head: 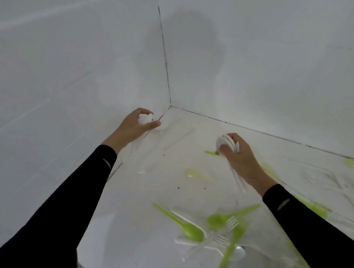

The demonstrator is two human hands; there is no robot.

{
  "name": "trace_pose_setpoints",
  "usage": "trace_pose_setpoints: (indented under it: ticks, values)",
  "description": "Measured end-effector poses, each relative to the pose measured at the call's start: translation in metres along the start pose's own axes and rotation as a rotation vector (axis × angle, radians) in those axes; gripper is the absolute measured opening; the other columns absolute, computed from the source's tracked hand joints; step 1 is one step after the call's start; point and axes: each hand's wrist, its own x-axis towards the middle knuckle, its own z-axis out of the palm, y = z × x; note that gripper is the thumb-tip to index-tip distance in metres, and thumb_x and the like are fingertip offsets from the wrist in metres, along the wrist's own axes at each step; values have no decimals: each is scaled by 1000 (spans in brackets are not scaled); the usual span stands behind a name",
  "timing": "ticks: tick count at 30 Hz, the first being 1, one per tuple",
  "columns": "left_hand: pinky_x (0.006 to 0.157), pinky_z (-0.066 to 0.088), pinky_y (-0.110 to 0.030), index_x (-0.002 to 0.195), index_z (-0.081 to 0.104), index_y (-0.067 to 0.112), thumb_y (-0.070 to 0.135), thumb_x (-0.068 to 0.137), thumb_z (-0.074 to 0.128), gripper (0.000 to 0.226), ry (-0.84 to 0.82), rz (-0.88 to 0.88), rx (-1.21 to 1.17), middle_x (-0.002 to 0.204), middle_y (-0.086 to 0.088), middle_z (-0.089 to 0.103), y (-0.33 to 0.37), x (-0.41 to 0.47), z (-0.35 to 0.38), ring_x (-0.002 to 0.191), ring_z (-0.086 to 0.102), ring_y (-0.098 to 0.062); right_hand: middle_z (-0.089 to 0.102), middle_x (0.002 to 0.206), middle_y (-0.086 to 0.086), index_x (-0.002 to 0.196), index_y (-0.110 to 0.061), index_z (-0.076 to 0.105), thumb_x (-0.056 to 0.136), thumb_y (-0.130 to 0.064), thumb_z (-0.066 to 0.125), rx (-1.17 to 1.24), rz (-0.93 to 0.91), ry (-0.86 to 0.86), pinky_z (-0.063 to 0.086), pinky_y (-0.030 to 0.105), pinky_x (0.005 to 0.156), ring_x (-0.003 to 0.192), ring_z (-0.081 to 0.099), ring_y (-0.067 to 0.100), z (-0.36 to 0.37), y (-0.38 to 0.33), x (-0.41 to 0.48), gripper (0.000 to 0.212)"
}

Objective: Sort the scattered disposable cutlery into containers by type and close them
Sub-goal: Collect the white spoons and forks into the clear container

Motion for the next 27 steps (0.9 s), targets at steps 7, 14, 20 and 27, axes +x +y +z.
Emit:
trace_pose_setpoints:
  ticks: [7, 14, 20, 27]
  values:
    - [62, 58, -31, 103, 65, 25, 21, 98, 56, 11, -188, -3, -76, 91, -3, 62, 0, -100, 26, 64, 61, -10, 69, 79, 13, 91, -17, 52, 96, -5, 50, -143, 155, -299, 53, 30, 51, 58, 67, 23, 7, -13, -51, 14]
    - [76, 45, -21, 94, 72, 20, 29, 84, 74, 14, -558, 305, 302, 89, 6, 68, -2, -187, 119, 80, 56, 1, 59, 67, 0, 97, -23, 52, 90, -21, 58, -531, 221, -449, 42, 23, 46, 49, 57, 18, -7, 2, -110, 10]
    - [74, 41, -27, 104, 66, 33, 51, 76, 75, 35, -680, 411, 526, 106, 8, 58, 11, -213, 156, 103, 54, -9, 59, 97, 3, 84, -22, 49, 85, -59, 64, -999, 348, -466, 36, 27, 70, 89, 56, 20, -37, 29, -157, 40]
    - [72, 33, -24, 111, 65, 31, 37, 84, 70, 27, -634, 401, 653, 112, 6, 56, 14, -196, 167, 108, 55, -13, 62, 116, 6, 112, -12, 60, 89, -52, 59, -1067, 357, -250, 44, 29, 81, 110, 59, 24, -19, 38, -179, 46]
